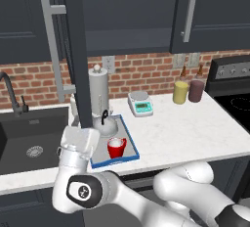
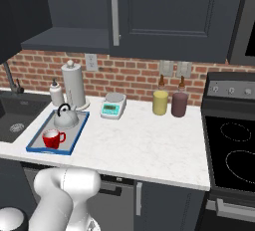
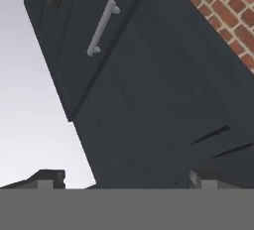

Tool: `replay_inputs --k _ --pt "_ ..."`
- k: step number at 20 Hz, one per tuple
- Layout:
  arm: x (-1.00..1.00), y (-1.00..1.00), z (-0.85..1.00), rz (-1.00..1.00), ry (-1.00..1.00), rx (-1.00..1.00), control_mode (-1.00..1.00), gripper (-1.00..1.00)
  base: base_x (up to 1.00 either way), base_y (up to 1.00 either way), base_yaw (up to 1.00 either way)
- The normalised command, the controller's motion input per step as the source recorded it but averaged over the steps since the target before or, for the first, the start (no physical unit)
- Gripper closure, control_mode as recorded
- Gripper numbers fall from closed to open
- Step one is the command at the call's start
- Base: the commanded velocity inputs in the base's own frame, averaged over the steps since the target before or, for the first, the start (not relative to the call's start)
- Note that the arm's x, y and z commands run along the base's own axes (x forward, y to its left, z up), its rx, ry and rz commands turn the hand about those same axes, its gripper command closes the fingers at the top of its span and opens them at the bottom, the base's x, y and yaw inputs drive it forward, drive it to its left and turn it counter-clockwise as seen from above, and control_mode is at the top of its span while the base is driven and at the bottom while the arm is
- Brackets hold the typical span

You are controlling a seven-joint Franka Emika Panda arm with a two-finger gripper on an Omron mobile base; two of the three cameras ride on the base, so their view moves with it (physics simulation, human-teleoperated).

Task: Pick the kettle from the counter and place it on the tray. Then pick the mug from the cabinet and place it on the tray. Then close the cabinet doors.

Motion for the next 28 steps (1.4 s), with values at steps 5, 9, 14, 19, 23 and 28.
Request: replay_inputs --k 5,9,14,19,23,28 --pt "0.00 0.33 -0.05 0.14 0.03 -0.01 -1.00 -1.00 0.00 0.00 0.00" --pt "0.00 0.31 -0.10 0.13 0.06 0.00 -1.00 -1.00 0.00 0.00 0.00" --pt "0.08 0.24 -0.12 0.10 0.08 0.00 -1.00 -1.00 0.00 0.00 0.00" --pt "0.07 0.23 -0.14 0.10 0.08 0.00 -1.00 -1.00 0.00 0.00 0.00" --pt "0.08 0.32 -0.02 0.07 0.09 0.00 -1.00 -1.00 0.00 0.00 0.00" --pt "0.02 0.38 0.00 0.03 0.12 0.00 -1.00 -1.00 0.00 0.00 0.00"
